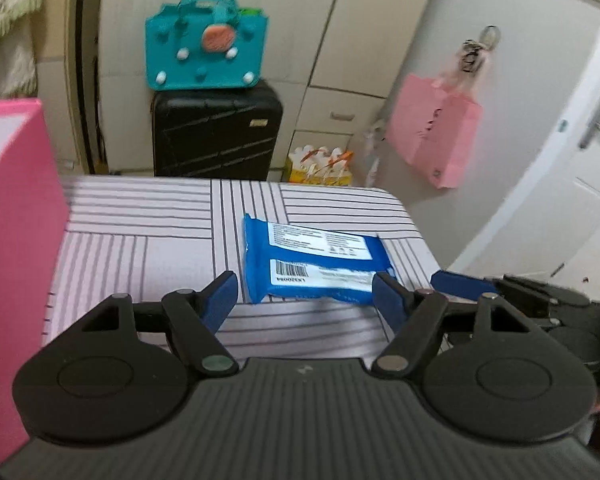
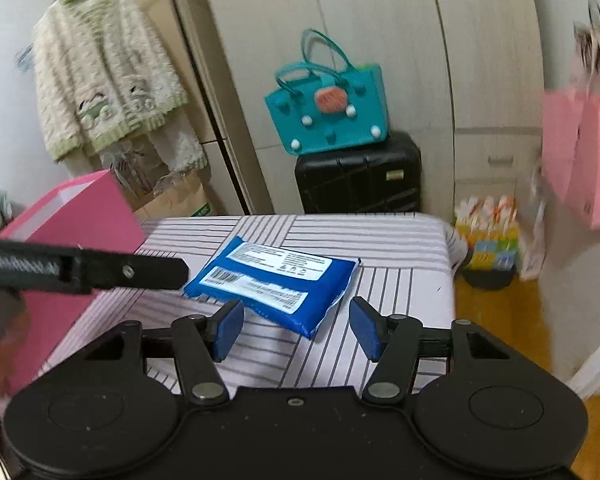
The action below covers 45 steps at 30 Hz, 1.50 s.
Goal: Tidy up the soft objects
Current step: 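Withdraw both tools from the box toward the blue wet-wipe pack, then close the left tool on the blue wet-wipe pack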
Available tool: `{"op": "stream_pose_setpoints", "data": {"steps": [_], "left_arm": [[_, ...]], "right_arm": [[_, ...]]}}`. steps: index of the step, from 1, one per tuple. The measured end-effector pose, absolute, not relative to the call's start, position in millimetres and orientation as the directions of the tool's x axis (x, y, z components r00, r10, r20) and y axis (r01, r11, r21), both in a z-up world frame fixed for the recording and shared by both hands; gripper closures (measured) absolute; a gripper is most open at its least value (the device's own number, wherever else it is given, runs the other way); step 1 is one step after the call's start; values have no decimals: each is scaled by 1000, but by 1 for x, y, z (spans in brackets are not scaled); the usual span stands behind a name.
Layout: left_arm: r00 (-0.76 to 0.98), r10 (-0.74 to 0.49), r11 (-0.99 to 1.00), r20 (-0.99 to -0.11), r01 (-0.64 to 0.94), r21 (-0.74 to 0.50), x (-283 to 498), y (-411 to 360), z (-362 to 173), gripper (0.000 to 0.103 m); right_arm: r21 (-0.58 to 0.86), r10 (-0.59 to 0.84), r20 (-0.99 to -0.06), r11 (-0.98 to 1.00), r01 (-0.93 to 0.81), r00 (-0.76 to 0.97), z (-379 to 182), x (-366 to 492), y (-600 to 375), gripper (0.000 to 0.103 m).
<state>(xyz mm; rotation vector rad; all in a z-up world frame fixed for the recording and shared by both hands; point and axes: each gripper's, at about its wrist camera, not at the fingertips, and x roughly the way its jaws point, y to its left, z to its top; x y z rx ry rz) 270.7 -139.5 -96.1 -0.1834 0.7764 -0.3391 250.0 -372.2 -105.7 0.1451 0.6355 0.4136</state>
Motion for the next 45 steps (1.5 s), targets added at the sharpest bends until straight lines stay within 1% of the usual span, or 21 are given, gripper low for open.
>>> {"op": "stream_pose_setpoints", "data": {"steps": [3,7,12,14,15,16,17,19,21,23,24,25,28,33,45], "left_arm": [[651,-337,938,-680,169,-303,288,-142,-110,33],[653,-297,952,-697,143,-272,300,-147,-125,35],[680,-271,957,-682,111,-269,309,-145,-134,37],[693,-256,961,-674,108,-254,309,-146,-136,37],[693,-257,962,-673,114,-250,309,-148,-136,37],[694,-262,961,-671,124,-247,308,-150,-137,37],[694,-262,962,-671,130,-241,307,-152,-137,37],[697,-256,963,-670,124,-240,305,-154,-137,37],[693,-259,963,-673,126,-240,305,-156,-136,38],[690,-261,962,-675,134,-236,305,-156,-136,45],[684,-280,957,-674,141,-254,304,-156,-136,56],[674,-306,947,-672,146,-286,304,-154,-136,59],[679,-311,947,-665,159,-280,302,-156,-136,62],[676,-324,943,-662,179,-280,294,-159,-134,64],[656,-369,929,-658,260,-262,246,-149,-115,64]], "right_arm": [[302,427,-557,903,-306,712,-115,264,-373,39],[325,454,-560,890,-321,692,-122,270,-368,39],[320,433,-577,900,-296,693,-130,278,-366,39],[330,439,-568,896,-296,696,-132,280,-367,40],[335,444,-563,894,-298,697,-133,280,-367,43],[341,450,-559,890,-301,697,-134,280,-367,50],[357,468,-553,881,-311,689,-135,281,-367,53],[374,482,-542,872,-315,688,-138,280,-365,55],[347,463,-539,883,-316,703,-139,277,-361,57],[333,451,-539,890,-311,711,-140,275,-359,57],[334,450,-539,890,-310,712,-139,275,-359,58],[337,452,-538,889,-310,712,-139,275,-359,60],[334,452,-533,889,-313,715,-141,275,-358,62],[331,448,-531,891,-311,719,-139,270,-359,65],[303,399,-531,913,-272,748,-121,221,-348,66]]}}
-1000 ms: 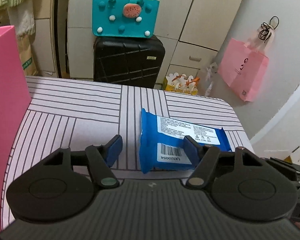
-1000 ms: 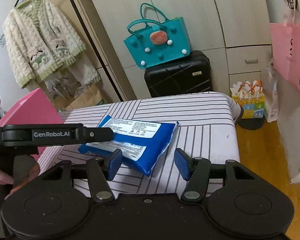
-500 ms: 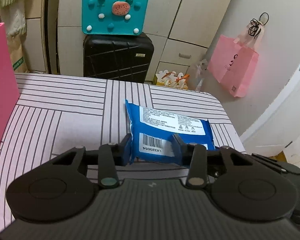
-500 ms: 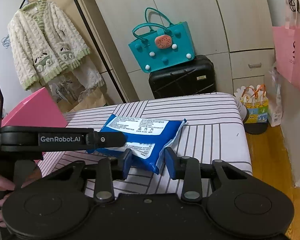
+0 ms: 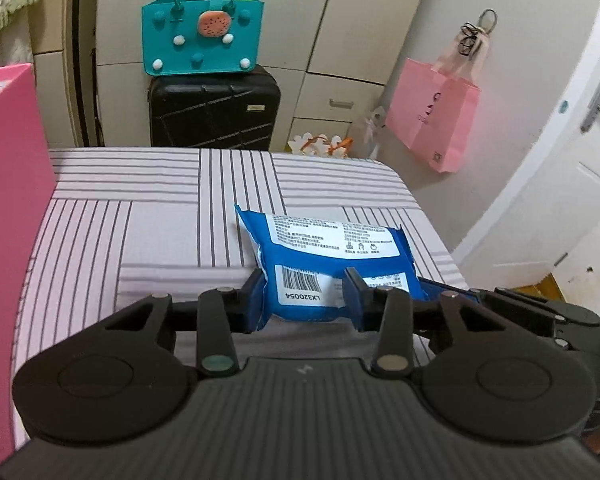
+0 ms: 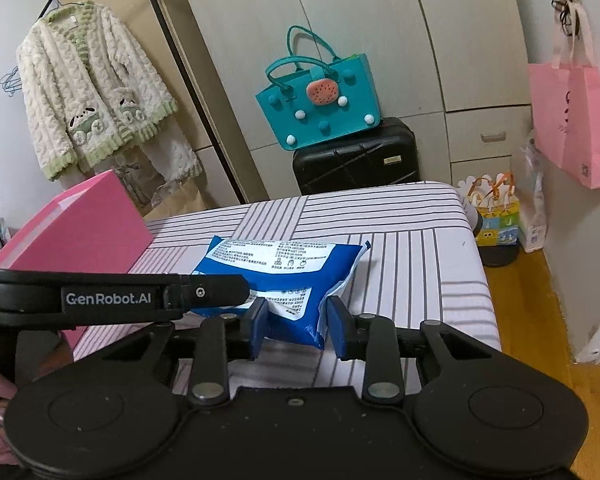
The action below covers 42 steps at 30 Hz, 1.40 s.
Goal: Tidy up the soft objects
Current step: 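Close the left tool on the blue wet-wipe pack, then lift the blue wet-wipe pack with the left tool and carry it over the box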
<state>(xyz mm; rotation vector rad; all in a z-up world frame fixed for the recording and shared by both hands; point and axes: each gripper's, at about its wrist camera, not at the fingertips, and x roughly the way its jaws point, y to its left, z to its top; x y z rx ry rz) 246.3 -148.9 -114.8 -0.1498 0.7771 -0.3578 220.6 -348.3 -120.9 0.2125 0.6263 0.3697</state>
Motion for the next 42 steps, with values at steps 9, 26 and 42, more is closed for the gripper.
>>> {"op": "stream_pose_setpoints", "data": {"steps": [9,26,42], "left_arm": [[632,-385,922,-673,302,-244,204,-133,-101,64],[611,-446,891,-654,375,-257,128,-90,-69,64],[557,-497,857,-665,435,-277,58,-12,-39,63]], "right_arm": [[289,385,-547,920,-263,743,-107,174,-333,65],[210,393,-566,919,-335,725,-73,93,-299,63],[217,514,-600,843,-493,614,-47,36,-250,62]]}}
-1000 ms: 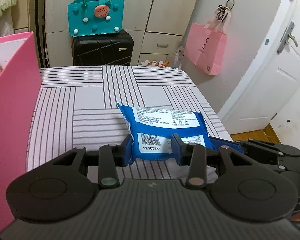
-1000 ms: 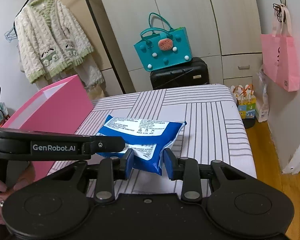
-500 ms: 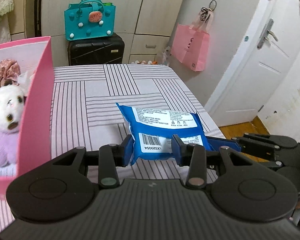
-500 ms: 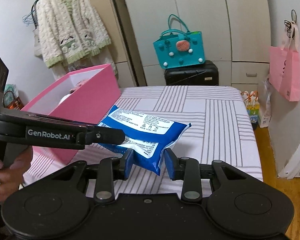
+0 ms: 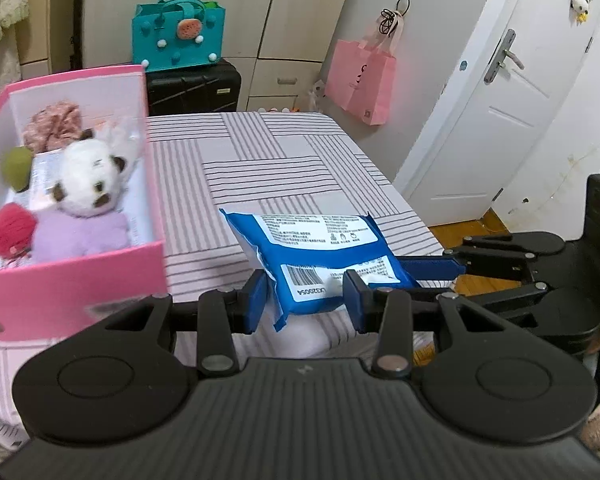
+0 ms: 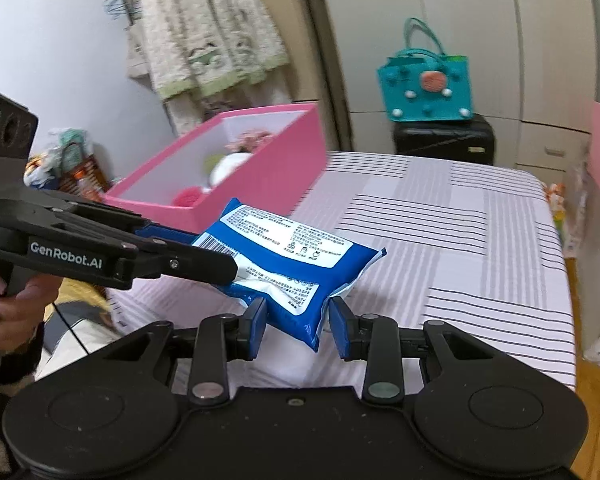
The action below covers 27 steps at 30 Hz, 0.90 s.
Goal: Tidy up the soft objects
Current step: 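Lift the blue wet-wipe pack with the left tool and carry it over the box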
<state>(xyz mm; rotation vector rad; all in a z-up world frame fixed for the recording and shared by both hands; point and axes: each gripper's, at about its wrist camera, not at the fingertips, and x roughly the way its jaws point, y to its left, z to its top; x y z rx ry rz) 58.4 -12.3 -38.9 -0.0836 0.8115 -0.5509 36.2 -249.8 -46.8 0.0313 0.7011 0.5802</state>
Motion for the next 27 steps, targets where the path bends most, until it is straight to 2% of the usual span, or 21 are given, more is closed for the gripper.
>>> {"op": "stream_pose_setpoints", "data": {"steps": [12,27], "left_arm": [[602,-441,883,-666,422,-204,22,40,-10,63],[746,-393,918,-537,356,-178,52,99,27,63]], "right_arm": [[237,603,-598,762,-603,528,-24,21,-204,62],[143,637,-494,731,-667,592,17,68,-150,62]]}}
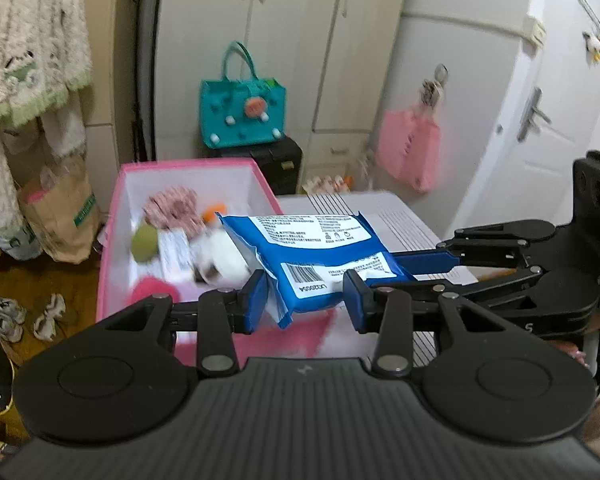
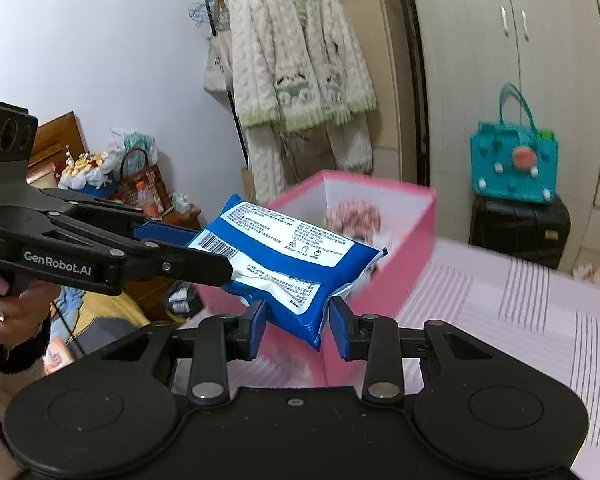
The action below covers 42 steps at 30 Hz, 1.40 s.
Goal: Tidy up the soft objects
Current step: 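Lift the blue wet-wipe pack with the left tool and carry it over the box, then lower the wet-wipe pack into the box and open the left tool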
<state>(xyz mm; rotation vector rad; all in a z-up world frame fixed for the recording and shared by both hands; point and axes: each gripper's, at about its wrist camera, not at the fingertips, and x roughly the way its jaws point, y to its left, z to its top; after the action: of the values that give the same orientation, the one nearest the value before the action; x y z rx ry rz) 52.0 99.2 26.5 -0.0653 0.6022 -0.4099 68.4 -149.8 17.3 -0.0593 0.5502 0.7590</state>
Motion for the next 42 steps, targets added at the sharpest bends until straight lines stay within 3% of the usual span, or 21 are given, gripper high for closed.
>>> {"op": "stream_pose_setpoints", "data": {"steps": [10,25,37,42], "left_arm": [[800,-358,933,-481,285,-220,135,139,30,62],[690,-365,922,-625,178,-343,255,166,-30,63],[661,-325,940,-676,145,-309,276,159,-49,62],[711,-236,968,-662,116,-222,266,154,-45,49]], "right_arm": [[57,626,-447,733,-678,639,33,144,-109,62],[27,525,-596,769,-639,608,-6,259,-64,62],[-44,446,-662,779,-626,603,-20,278,-47,62],[-145,363,-639,809,-570,678,-21,271,-45,63]]}}
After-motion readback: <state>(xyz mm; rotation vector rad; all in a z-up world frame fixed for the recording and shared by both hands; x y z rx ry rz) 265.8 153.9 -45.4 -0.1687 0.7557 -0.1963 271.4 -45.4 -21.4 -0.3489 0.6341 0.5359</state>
